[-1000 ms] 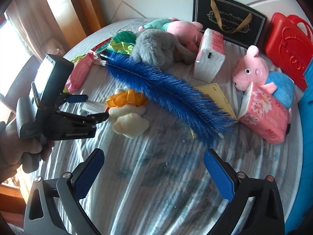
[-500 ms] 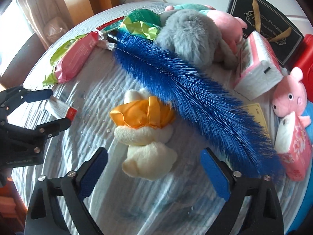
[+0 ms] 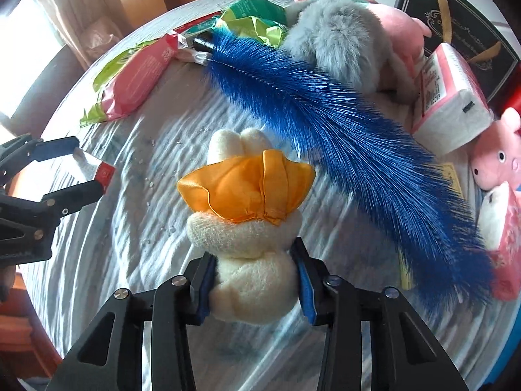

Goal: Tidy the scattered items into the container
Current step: 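Grasp the white leaflet with the left tool while the right tool grasps the orange-hat bunny plush, then lift and carry the leaflet in the left tool while the right tool carries the bunny toward the bin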

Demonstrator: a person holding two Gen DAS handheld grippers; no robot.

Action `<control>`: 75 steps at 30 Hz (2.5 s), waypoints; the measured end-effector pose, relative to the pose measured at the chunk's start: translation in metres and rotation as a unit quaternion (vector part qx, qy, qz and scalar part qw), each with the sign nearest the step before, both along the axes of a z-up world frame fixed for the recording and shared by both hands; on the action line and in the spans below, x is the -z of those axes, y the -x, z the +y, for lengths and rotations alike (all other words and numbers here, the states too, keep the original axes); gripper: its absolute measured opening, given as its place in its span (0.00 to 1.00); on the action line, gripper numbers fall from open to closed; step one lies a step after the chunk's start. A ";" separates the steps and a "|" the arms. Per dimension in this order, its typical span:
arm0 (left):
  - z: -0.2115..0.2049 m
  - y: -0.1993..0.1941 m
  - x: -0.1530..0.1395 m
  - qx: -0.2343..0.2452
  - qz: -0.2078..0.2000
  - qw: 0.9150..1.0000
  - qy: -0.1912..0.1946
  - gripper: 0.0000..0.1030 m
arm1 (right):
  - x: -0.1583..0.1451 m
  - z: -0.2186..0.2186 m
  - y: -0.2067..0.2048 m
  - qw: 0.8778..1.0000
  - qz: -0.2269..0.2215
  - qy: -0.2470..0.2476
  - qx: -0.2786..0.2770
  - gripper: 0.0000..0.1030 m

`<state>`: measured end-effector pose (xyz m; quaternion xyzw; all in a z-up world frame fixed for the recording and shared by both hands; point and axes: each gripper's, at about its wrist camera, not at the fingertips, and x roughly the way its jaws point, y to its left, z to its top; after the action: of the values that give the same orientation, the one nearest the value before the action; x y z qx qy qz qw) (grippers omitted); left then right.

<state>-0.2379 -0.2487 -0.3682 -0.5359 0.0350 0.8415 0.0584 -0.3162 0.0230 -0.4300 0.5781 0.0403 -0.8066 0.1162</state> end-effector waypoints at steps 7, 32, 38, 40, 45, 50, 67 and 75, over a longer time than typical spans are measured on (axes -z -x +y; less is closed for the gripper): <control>-0.002 -0.008 -0.016 -0.013 0.013 1.000 -0.008 0.73 | -0.031 0.009 -0.021 1.000 0.017 0.012 0.008 0.40; 0.025 -0.064 -0.112 -0.014 0.091 0.996 -0.011 0.73 | -0.163 0.039 -0.152 0.992 0.100 0.062 0.033 0.40; 0.022 -0.081 -0.134 -0.025 0.106 0.994 -0.016 0.73 | -0.192 0.044 -0.171 0.990 0.123 0.058 0.035 0.40; 0.024 -0.087 -0.140 -0.027 0.108 0.994 -0.017 0.73 | -0.202 0.051 -0.175 0.989 0.131 0.059 0.041 0.40; 0.034 -0.095 -0.162 -0.023 0.125 0.992 -0.018 0.73 | -0.224 0.066 -0.183 0.986 0.150 0.057 0.054 0.40; 0.053 -0.098 -0.190 -0.018 0.149 0.989 -0.010 0.73 | -0.242 0.085 -0.193 0.980 0.175 0.060 0.070 0.40; 0.156 -0.096 -0.249 0.010 0.172 0.985 0.013 0.73 | -0.282 0.183 -0.248 0.966 0.220 0.058 0.121 0.40; 0.218 -0.108 -0.289 0.027 0.197 0.980 0.007 0.73 | -0.297 0.235 -0.273 0.962 0.232 0.067 0.130 0.40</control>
<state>-0.1298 -0.0303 -0.0789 -0.3592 0.0661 0.9283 0.0689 -0.0430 0.2580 -0.1328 0.3659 -0.0640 -0.9277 0.0363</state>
